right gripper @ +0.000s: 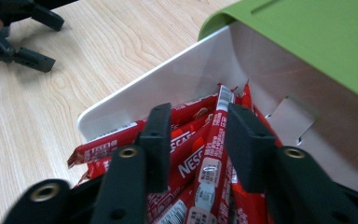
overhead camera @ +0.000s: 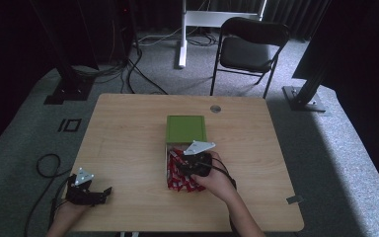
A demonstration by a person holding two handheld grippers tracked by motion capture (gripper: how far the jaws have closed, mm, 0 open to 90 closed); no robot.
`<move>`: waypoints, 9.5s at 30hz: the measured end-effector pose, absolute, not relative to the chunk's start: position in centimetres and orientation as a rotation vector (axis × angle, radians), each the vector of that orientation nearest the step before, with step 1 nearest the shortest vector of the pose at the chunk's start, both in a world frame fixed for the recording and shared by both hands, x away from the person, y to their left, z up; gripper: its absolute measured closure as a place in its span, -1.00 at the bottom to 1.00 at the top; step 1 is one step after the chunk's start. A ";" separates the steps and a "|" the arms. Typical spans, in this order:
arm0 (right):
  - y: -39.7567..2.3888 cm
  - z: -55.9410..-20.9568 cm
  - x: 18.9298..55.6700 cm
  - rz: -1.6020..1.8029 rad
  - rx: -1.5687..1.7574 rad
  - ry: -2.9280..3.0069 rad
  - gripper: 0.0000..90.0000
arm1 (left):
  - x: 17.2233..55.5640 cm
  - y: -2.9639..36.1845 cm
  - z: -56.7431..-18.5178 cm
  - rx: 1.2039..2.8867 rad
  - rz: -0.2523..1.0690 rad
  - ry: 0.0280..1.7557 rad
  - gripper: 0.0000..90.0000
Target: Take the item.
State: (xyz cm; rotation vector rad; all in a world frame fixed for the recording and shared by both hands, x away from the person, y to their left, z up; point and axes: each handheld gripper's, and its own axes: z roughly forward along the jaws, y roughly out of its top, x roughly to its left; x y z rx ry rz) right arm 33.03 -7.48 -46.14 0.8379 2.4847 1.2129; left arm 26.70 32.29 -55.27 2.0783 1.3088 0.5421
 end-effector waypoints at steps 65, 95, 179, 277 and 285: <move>-9.6 -42.3 30.5 1.322 1.002 2.304 0.87 | 26.7 32.3 -55.3 2.074 0.540 1.312 -0.97; -15.6 -41.7 33.5 1.295 1.196 1.986 0.87 | 26.7 32.3 -55.3 2.075 0.541 1.311 -0.97; -19.0 -52.8 37.0 1.167 1.530 1.901 -0.14 | 26.7 32.3 -55.3 2.075 0.540 1.311 -0.97; -30.1 -55.9 26.0 1.051 1.005 2.438 -0.76 | 26.7 32.3 -55.3 2.075 0.542 1.309 -0.97; -30.0 -55.9 25.5 1.043 1.051 2.408 -0.76 | 26.7 32.3 -55.3 2.075 0.542 1.309 -0.97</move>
